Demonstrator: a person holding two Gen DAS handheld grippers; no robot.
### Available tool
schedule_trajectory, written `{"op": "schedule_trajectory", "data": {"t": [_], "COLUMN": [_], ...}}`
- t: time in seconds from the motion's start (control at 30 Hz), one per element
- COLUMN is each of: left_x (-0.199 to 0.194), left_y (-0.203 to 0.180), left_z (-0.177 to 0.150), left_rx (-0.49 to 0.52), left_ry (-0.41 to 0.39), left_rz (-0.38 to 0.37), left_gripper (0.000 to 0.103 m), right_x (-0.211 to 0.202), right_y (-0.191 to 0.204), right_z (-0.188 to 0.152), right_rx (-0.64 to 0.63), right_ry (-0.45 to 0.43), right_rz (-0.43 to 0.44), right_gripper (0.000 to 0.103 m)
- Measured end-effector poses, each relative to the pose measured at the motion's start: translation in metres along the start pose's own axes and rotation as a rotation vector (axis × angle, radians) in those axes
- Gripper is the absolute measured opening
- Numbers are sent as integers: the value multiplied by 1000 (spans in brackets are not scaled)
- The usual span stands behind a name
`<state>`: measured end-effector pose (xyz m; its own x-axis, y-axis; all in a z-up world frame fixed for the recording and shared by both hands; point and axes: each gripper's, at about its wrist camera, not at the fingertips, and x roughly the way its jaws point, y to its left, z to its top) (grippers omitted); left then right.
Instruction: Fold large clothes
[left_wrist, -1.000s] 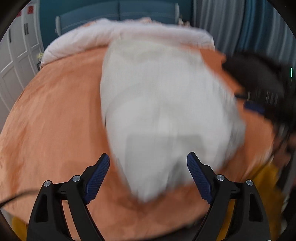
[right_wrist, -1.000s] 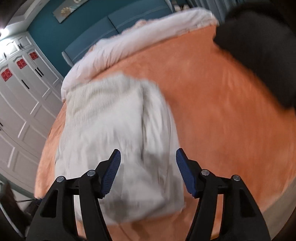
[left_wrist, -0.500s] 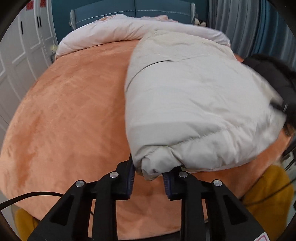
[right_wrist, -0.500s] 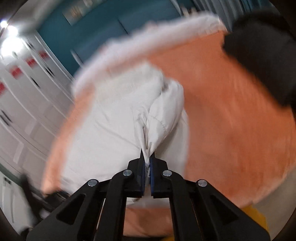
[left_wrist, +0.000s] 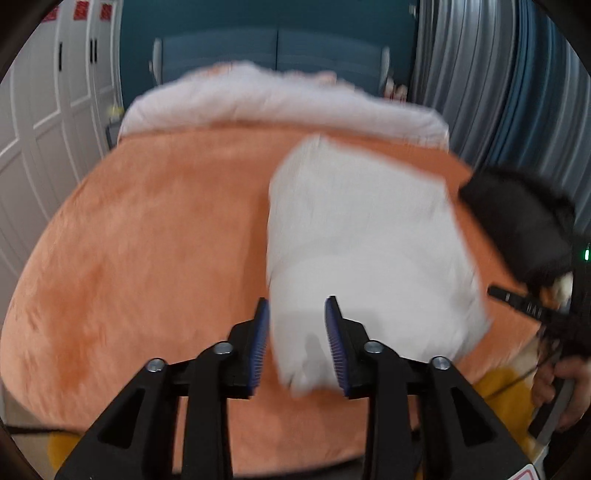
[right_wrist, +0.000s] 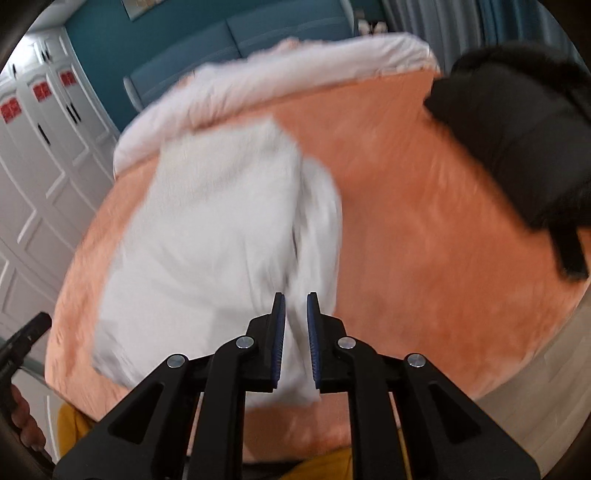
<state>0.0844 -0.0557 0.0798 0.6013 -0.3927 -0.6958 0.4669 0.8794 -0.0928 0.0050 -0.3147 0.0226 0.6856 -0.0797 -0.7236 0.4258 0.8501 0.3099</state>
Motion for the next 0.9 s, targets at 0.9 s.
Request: {"op": "schedule_trajectory", "data": {"t": [0.9], "left_x": [184], "left_y": [-19], "left_z": [46], "left_rx": [4], "left_ry": [57], "left_rz": [162], "left_gripper": [61], "right_x": [94], "right_y": [16], "right_z": [64], "right_rx": [52], "right_ry": [12], "right_rz": [25], "right_gripper": [3]}}
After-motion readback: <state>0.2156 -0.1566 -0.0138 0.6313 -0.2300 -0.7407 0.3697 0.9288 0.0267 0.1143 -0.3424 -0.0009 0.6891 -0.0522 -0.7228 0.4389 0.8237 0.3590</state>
